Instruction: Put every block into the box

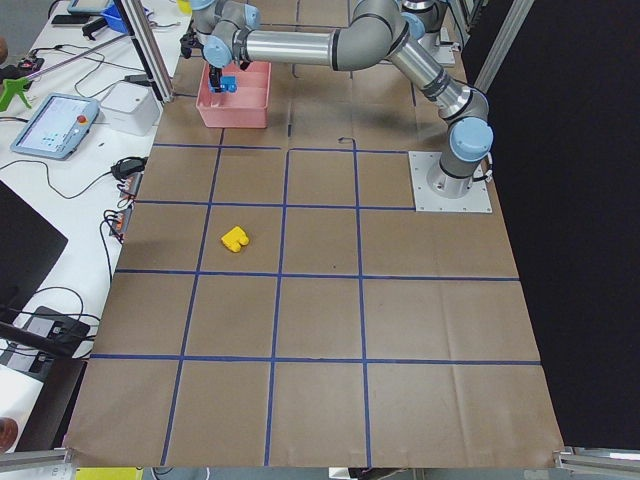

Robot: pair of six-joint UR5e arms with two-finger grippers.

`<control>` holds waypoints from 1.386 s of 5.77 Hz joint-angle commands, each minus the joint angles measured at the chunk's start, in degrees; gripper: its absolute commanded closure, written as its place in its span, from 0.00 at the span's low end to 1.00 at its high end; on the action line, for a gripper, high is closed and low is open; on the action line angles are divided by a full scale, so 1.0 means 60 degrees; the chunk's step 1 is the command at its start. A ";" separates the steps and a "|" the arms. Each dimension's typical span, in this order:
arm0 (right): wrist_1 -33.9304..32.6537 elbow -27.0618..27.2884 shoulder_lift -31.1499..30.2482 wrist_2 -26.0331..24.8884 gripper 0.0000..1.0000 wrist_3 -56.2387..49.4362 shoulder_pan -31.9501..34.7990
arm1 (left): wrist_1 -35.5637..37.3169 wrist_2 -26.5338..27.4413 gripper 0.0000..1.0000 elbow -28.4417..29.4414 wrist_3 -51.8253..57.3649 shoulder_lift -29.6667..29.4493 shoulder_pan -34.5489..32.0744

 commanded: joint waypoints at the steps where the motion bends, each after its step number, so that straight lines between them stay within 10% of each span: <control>1: 0.1262 -0.0511 -0.0532 0.0174 0.98 0.1016 0.1031 | -0.0652 0.0324 0.02 -0.0257 0.0392 0.1349 0.0688; 3: 0.2838 -0.1685 -0.0549 0.0877 0.98 0.2551 0.2434 | -0.1738 0.0325 0.01 -0.0331 0.2116 0.2278 0.2487; 8: -0.1054 -0.4579 0.3704 0.1187 0.96 0.2736 0.6468 | -0.1000 0.0310 0.00 -0.0316 0.4905 0.1683 0.6080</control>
